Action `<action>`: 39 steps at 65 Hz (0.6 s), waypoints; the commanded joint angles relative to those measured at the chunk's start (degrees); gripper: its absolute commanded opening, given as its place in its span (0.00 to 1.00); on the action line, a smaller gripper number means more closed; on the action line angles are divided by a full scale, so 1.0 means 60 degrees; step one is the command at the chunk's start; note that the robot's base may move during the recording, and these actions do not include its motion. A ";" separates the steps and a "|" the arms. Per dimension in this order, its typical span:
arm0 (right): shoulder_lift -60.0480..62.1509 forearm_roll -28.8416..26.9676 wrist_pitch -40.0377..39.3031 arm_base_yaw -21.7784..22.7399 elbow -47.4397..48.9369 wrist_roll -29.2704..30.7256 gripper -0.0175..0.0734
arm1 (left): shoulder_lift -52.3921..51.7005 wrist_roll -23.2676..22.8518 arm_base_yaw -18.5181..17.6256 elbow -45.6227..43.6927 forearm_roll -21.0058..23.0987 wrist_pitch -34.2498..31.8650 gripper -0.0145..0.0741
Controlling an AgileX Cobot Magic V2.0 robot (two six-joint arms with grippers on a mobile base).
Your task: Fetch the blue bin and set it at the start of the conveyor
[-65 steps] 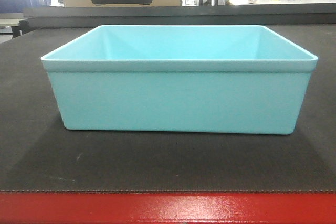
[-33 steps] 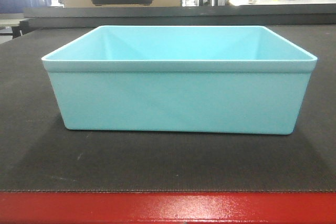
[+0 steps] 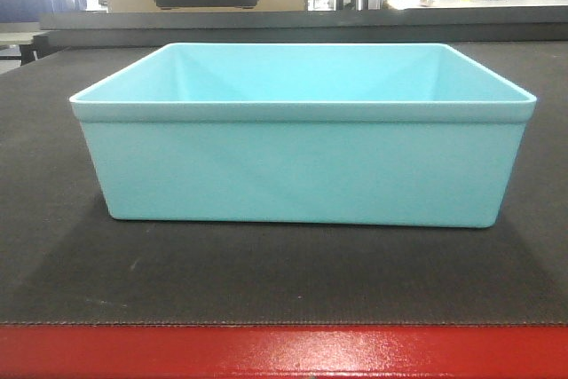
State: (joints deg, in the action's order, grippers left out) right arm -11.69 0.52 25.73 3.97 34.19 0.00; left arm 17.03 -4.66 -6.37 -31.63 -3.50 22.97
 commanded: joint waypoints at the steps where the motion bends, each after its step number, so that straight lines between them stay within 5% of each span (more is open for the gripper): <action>1: 0.0046 0.0079 -0.0224 0.0061 -0.0027 0.0087 0.01 | -0.0048 0.0014 0.0005 0.0024 0.0039 -0.0164 0.04; 21: 0.0046 0.0079 -0.0224 0.0061 -0.0027 0.0087 0.01 | -0.0161 0.0014 0.0059 0.0159 0.0039 -0.0247 0.04; 39: 0.0046 0.0079 -0.0224 0.0061 -0.0027 0.0087 0.01 | -0.1913 0.0524 0.1227 0.2374 0.0474 -0.1407 0.04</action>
State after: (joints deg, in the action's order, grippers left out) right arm -11.69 0.52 25.73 3.97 34.19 0.00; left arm 8.78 -2.48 -0.48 -22.19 -1.34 18.77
